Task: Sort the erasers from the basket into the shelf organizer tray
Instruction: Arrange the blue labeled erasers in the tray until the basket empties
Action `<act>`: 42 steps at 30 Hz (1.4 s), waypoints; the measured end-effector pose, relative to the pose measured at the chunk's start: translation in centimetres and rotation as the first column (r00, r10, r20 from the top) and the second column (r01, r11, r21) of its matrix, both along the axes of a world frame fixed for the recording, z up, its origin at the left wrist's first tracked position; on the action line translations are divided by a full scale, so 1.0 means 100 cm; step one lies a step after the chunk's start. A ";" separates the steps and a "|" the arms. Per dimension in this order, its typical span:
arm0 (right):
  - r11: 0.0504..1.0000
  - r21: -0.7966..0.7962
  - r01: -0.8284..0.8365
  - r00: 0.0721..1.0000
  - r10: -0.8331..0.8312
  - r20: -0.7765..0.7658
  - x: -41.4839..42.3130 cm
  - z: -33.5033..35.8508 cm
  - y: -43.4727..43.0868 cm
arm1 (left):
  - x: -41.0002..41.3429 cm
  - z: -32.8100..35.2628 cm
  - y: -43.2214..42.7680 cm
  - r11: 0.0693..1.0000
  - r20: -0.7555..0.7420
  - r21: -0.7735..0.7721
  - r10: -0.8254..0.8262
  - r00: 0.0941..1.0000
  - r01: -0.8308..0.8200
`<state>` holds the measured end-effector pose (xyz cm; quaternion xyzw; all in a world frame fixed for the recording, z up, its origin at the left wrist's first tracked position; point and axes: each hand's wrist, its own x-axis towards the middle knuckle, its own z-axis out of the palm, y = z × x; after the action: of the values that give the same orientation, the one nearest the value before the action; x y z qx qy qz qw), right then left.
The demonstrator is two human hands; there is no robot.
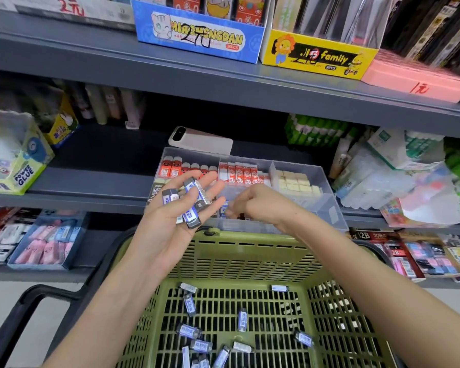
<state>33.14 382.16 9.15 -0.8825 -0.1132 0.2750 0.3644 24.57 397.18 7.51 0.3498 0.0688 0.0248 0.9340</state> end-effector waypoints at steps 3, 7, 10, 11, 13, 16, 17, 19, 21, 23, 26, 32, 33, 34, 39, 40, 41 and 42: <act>0.958 0.276 0.082 0.976 -0.134 0.174 -0.010 0.011 -0.002 | 0.002 -0.002 -0.001 1.000 0.017 0.006 0.026 1.000 -0.026; 0.898 0.436 -0.059 0.970 -0.052 0.238 -0.037 0.028 0.010 | 0.002 -0.006 -0.003 0.997 0.061 0.080 0.013 0.998 -0.018; 0.867 0.484 -0.118 0.976 0.012 0.218 -0.044 0.028 0.017 | 0.001 -0.007 -0.004 0.996 0.101 0.089 -0.040 0.994 0.031; 0.853 0.511 -0.104 0.980 0.001 0.198 -0.041 0.028 0.016 | 0.000 -0.008 -0.004 0.996 0.108 0.078 -0.044 0.993 0.035; 0.826 0.563 -0.020 0.990 -0.064 0.128 -0.030 0.027 0.009 | 0.000 -0.008 -0.002 0.999 0.125 0.044 -0.030 0.992 0.025; 0.886 0.462 0.051 0.981 -0.132 0.145 -0.004 0.024 -0.012 | 0.002 -0.008 0.003 0.999 0.111 -0.029 0.028 0.993 -0.025; 0.935 0.355 0.024 0.976 -0.098 0.193 0.003 0.022 -0.019 | 0.003 -0.008 0.004 0.999 0.105 -0.034 0.045 0.993 -0.042; 0.994 0.082 -0.077 0.961 0.052 0.272 0.013 0.012 -0.024 | 0.004 -0.007 0.006 0.998 0.107 -0.028 0.060 0.993 -0.057; 0.984 -0.089 -0.152 0.948 0.170 0.269 0.016 0.000 -0.021 | 0.003 -0.006 0.006 0.998 0.111 -0.028 0.057 0.992 -0.054; 0.981 -0.095 -0.169 0.957 0.186 0.223 0.017 -0.009 -0.014 | 0.002 -0.006 0.005 0.999 0.111 -0.023 0.046 0.993 -0.044; 0.984 -0.070 -0.164 0.964 0.175 0.198 0.017 -0.015 -0.006 | 0.000 -0.006 0.004 0.999 0.111 -0.016 0.030 0.993 -0.029; 0.987 -0.134 -0.089 0.853 0.145 0.501 -0.006 -0.003 -0.002 | 0.001 -0.005 0.003 0.999 0.131 -0.025 0.034 0.991 -0.031; 0.997 -0.026 -0.072 0.850 0.075 0.521 -0.014 0.002 -0.001 | 0.001 -0.006 0.003 0.999 0.138 -0.023 0.044 0.990 -0.041; 0.992 0.098 -0.075 0.874 0.018 0.486 -0.023 0.006 0.002 | 0.001 -0.006 0.002 0.998 0.142 -0.013 0.059 0.988 -0.057; 0.946 0.322 -0.047 0.977 -0.024 0.214 -0.060 0.016 0.026 | -0.001 -0.008 -0.003 0.991 0.186 0.091 0.080 0.979 -0.099; 0.940 0.342 -0.017 0.981 -0.050 0.186 -0.062 0.016 0.028 | -0.002 -0.008 -0.003 0.988 0.200 0.118 0.075 0.977 -0.100; 0.929 0.369 0.013 0.986 -0.074 0.151 -0.063 0.016 0.028 | -0.003 -0.008 -0.002 0.985 0.211 0.144 0.066 0.975 -0.098; 0.912 0.407 0.048 0.990 -0.099 0.104 -0.063 0.017 0.028 | -0.004 -0.008 -0.001 0.981 0.219 0.172 0.052 0.974 -0.091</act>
<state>26.89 384.91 10.87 -0.8072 -0.1561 0.1774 0.5409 24.20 397.03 6.72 0.4259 -0.0219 0.1023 0.8987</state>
